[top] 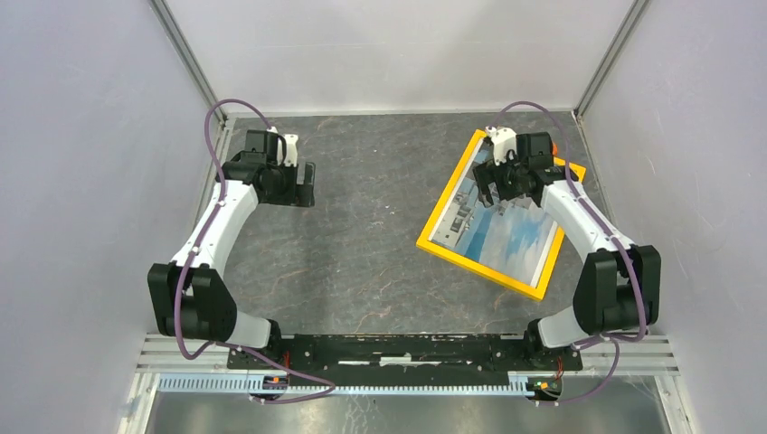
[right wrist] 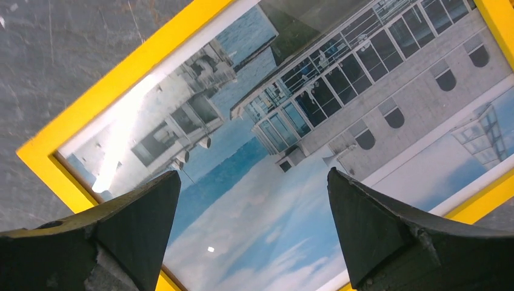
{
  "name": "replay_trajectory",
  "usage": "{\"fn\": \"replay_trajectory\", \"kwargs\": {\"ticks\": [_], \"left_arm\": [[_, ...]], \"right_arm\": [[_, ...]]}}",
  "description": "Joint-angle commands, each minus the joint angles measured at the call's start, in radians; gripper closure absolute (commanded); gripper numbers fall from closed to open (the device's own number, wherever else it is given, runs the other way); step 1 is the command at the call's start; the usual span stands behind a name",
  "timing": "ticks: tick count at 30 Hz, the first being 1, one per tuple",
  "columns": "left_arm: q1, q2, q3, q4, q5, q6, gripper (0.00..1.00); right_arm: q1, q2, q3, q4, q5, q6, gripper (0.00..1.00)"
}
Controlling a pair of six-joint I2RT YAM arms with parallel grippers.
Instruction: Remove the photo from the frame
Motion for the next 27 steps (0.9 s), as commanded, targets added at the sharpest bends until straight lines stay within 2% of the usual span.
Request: {"fn": "replay_trajectory", "kwargs": {"ticks": [1,7,19,27], "left_arm": [[0.003,0.003,0.067,-0.015,-0.045,-0.062,0.0],[0.003,-0.013,0.067,-0.008,-0.15,-0.103,0.0],[0.002,-0.012,0.109,-0.104,-0.341,-0.043,0.0],[0.001,0.021,0.129,-0.135,-0.389,-0.02,0.0]], "right_arm": [[0.005,0.037,0.072,0.077,0.026,0.204,0.02],[0.036,0.214,0.238,0.079,0.088,0.304,0.02],[0.07,0.547,0.507,0.131,0.151,0.391,0.03],[0.078,0.697,0.618,0.147,0.156,0.422,0.07]]}}
